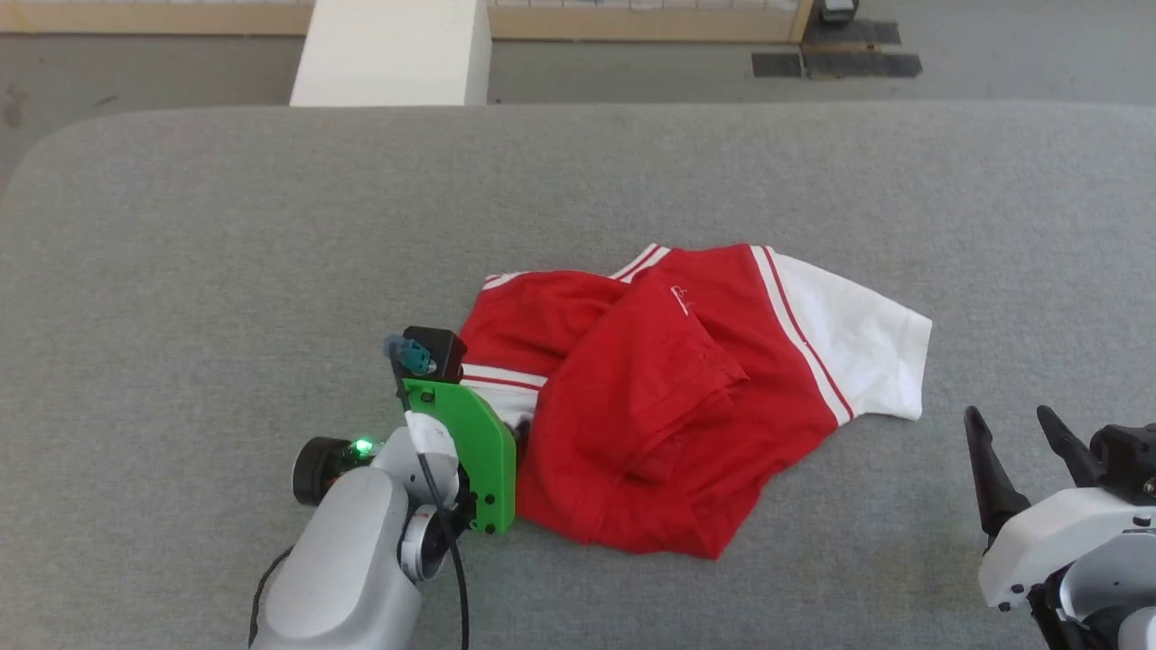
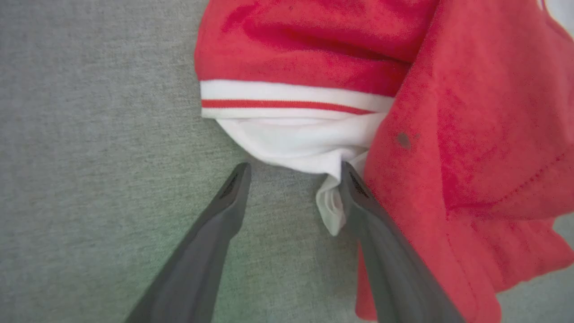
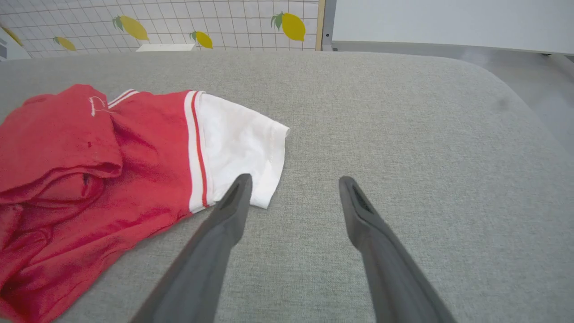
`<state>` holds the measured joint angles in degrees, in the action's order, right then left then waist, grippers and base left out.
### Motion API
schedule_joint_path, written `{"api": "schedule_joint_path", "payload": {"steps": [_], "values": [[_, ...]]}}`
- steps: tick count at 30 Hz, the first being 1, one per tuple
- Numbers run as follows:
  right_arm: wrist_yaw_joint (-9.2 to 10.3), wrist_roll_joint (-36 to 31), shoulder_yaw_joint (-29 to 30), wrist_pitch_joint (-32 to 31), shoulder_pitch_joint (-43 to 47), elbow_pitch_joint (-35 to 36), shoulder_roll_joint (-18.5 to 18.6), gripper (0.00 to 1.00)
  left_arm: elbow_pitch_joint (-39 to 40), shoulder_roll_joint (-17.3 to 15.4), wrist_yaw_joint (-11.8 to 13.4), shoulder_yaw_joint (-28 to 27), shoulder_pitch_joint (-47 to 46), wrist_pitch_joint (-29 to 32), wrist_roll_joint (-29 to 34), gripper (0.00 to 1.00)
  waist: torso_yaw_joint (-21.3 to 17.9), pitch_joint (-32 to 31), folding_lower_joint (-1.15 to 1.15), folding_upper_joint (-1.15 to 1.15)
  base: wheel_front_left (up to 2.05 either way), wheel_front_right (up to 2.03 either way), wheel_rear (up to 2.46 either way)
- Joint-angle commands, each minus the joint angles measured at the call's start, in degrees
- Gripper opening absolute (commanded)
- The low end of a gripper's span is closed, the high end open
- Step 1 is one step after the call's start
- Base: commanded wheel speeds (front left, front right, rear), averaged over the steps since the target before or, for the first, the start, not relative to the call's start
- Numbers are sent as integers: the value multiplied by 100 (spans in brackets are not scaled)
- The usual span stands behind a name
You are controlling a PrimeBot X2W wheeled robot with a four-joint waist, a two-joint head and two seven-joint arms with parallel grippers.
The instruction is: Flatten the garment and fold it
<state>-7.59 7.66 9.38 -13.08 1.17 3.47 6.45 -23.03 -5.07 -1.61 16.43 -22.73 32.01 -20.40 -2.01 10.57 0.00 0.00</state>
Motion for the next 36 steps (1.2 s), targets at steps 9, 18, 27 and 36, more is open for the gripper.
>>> {"api": "schedule_joint_path", "payload": {"steps": [9,18,27,36], "values": [[10,-6,61,52,-66,-24,-76,100,-250,-111,-246,146,-30,-118,-91,0,88,221,0,0,0,0,0],[10,-36,56,53,5,-197,-76,100,712,-703,-175,-464,349,-1250,-173,0,526,-148,0,0,0,0,0],[10,-68,-167,11,-55,-382,-54,100,931,-1415,12,-1244,302,-1797,-229,44,702,-106,0,0,0,0,0],[10,-14,-366,-206,-390,-539,111,100,362,-1139,96,-1187,166,-3444,57,100,874,-158,0,0,0,0,0]]}}
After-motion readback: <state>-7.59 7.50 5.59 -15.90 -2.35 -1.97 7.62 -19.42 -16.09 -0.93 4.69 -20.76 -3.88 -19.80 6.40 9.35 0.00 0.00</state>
